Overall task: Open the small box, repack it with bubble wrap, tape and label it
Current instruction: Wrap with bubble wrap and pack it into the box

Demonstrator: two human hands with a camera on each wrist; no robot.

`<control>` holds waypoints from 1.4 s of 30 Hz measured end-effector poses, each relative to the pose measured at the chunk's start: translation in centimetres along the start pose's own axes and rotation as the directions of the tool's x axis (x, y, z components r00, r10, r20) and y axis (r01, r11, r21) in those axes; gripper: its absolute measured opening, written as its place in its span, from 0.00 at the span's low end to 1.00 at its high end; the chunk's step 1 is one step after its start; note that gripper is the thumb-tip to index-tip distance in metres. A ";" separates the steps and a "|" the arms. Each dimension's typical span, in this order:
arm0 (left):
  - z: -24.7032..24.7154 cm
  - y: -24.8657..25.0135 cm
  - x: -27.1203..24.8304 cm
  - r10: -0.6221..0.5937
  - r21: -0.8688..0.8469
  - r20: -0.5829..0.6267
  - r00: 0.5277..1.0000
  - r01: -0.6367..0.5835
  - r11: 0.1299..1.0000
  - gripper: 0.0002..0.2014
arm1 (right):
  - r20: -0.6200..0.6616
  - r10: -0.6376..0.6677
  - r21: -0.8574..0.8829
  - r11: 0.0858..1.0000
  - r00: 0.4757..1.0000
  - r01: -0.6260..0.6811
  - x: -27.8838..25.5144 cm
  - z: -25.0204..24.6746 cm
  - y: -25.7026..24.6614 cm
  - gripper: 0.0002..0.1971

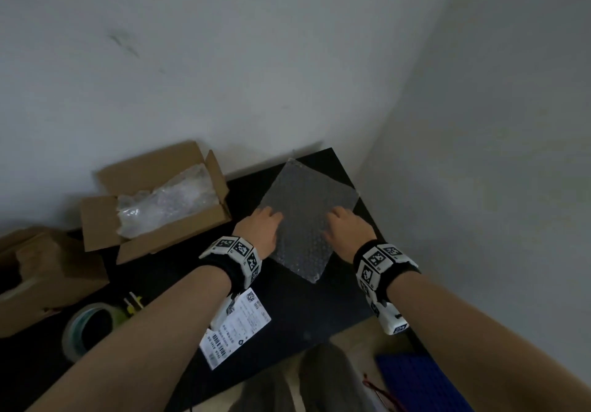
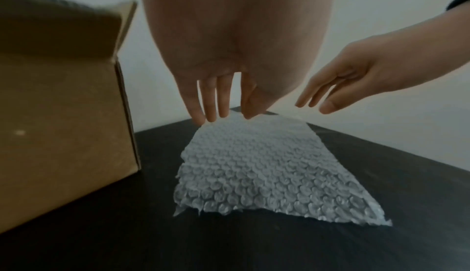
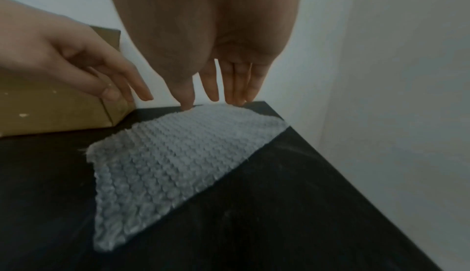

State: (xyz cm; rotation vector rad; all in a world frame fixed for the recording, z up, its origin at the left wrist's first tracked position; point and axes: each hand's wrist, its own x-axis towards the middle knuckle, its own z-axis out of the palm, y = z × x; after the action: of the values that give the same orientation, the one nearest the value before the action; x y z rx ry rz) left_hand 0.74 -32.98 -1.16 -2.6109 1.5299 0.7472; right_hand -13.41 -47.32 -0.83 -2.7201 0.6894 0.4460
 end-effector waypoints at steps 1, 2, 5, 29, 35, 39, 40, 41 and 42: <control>0.4 -0.1 0.8 -0.024 -0.007 0.048 0.999 0.025 1.000 0.24 | 0.015 0.000 0.019 1.000 1.000 0.000 0.3 0.5 0.5 0.20; 0.9 -0.2 1.6 -0.042 -0.014 0.092 0.995 0.044 0.999 0.26 | 0.029 -0.003 0.034 0.999 1.000 0.002 0.5 1.0 0.9 0.22; 1.4 -0.5 3.7 -0.071 -0.005 0.132 0.989 0.072 0.997 0.30 | 0.032 -0.008 0.083 0.997 0.999 0.005 1.6 1.9 1.9 0.26; 0.7 1.5 3.3 0.016 -0.093 -0.122 0.992 -0.027 0.995 0.07 | -0.122 -0.063 0.255 0.963 0.991 0.092 1.8 1.5 4.7 0.10; -5.9 3.7 -0.3 0.055 -0.118 -0.262 0.964 -0.088 0.989 0.12 | -0.300 0.064 0.311 0.950 0.952 0.034 -0.3 -5.1 4.6 0.08; -9.7 2.7 -2.4 0.051 -0.099 -0.406 0.913 -0.100 0.990 0.09 | -0.481 0.036 0.281 0.953 0.876 0.115 -0.5 -8.8 2.4 0.06; -10.5 2.1 -3.1 0.052 -0.096 -0.439 0.897 -0.104 0.990 0.09 | -0.518 0.020 0.268 0.953 0.855 0.139 -0.5 -9.6 1.5 0.06; -11.1 1.4 -3.8 0.053 -0.097 -0.472 0.880 -0.111 0.989 0.09 | -0.551 0.004 0.253 0.954 0.835 0.163 -0.5 -10.3 0.4 0.05; -11.7 0.7 -4.6 0.052 -0.098 -0.500 0.865 -0.116 0.988 0.09 | -0.581 -0.016 0.237 0.953 0.814 0.187 -0.6 -10.9 -0.6 0.05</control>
State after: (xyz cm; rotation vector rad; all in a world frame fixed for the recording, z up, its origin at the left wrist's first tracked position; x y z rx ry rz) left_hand 2.88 -32.60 11.27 -3.0125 1.7676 0.1683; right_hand -11.15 -50.43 9.38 -2.5806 0.6720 -0.5013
